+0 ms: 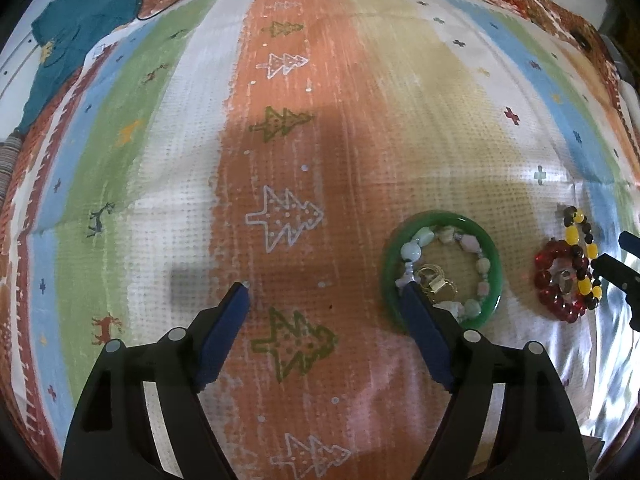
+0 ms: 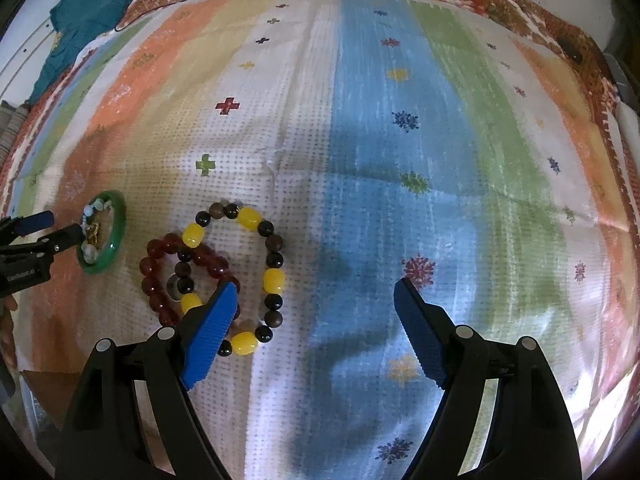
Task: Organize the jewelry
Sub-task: 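Move both tools toward the green bangle and the beaded bracelets, then grasp the green jade bangle with the left tool while the right tool grasps the black-and-yellow bracelet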
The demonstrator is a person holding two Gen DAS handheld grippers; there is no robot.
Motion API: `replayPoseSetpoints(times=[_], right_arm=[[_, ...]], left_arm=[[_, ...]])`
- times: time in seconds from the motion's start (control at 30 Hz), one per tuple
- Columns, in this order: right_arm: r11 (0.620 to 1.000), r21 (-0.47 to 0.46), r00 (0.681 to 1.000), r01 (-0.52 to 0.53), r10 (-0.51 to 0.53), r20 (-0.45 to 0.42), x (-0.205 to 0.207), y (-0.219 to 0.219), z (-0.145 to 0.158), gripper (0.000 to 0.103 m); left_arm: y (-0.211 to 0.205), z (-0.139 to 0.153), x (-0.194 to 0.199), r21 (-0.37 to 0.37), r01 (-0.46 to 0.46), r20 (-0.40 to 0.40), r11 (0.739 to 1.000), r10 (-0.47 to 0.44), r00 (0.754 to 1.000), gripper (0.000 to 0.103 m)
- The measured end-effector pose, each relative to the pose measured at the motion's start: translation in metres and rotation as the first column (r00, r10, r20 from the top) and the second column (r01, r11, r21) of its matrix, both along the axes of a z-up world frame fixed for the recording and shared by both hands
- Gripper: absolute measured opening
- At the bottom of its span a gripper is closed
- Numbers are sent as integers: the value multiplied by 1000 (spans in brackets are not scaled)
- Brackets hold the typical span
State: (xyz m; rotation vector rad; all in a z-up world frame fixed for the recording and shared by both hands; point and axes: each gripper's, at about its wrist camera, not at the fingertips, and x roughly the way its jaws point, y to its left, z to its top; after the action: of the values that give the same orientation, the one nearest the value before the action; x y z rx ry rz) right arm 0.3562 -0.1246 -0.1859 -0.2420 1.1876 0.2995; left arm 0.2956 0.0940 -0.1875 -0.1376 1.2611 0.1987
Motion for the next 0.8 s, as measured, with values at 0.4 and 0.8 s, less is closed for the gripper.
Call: replayPoseSetpoints(times=[0.4, 0.8], right_arm=[[999, -38, 1000, 2, -2, -12, 6, 0, -17, 81], [999, -31, 1000, -23, 23, -9, 2, 0, -14, 32]], left_arm=[[3, -10, 0, -11, 5, 13, 1000, -5, 1000, 84], [4, -12, -4, 35, 9, 44, 999, -10, 999, 41]])
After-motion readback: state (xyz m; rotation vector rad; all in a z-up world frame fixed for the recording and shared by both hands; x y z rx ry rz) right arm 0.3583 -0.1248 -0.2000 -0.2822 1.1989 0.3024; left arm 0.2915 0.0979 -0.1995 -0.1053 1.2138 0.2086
